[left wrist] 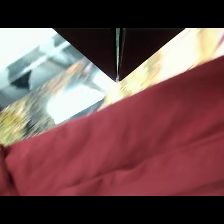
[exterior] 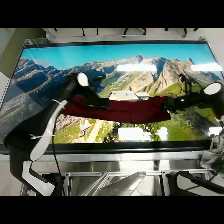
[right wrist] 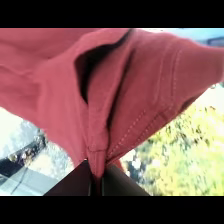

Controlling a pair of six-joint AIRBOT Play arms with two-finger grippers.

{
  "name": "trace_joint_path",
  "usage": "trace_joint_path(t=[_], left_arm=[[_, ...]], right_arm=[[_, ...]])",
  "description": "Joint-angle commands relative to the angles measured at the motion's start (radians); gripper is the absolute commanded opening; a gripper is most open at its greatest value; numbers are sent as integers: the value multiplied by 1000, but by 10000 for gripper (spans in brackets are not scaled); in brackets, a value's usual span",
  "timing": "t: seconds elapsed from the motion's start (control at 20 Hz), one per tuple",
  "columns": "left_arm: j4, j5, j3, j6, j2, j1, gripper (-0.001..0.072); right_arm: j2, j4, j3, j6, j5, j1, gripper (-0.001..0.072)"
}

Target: Fold the shirts.

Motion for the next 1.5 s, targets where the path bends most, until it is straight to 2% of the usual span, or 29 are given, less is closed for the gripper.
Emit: trace_joint_path(t=[0.0,0.2,0.4,0.75,1.15,1.3,1.4,1.45], left_arm=[[-25,152,12,-53,-58,-112,15],[-22,165,161,-90,-203,-183,15],[-14,159,234,-149,-292,-195,15],[-15,158,233,-166,-312,-205,15],[-23,150,234,-163,-288,-199,15],[-22,114,234,-125,-238,-154,16],[-14,2,234,-39,-182,-86,17],[-14,-55,234,-3,-150,-41,117]], right_arm=[[105,-51,1,61,41,4,20],[116,-32,1,65,82,4,20],[122,-6,1,39,86,4,21],[182,154,4,7,85,25,20],[188,148,77,47,2,179,20],[187,166,77,52,-6,179,20],[186,155,77,61,-13,178,20],[185,155,77,68,-16,178,20]])
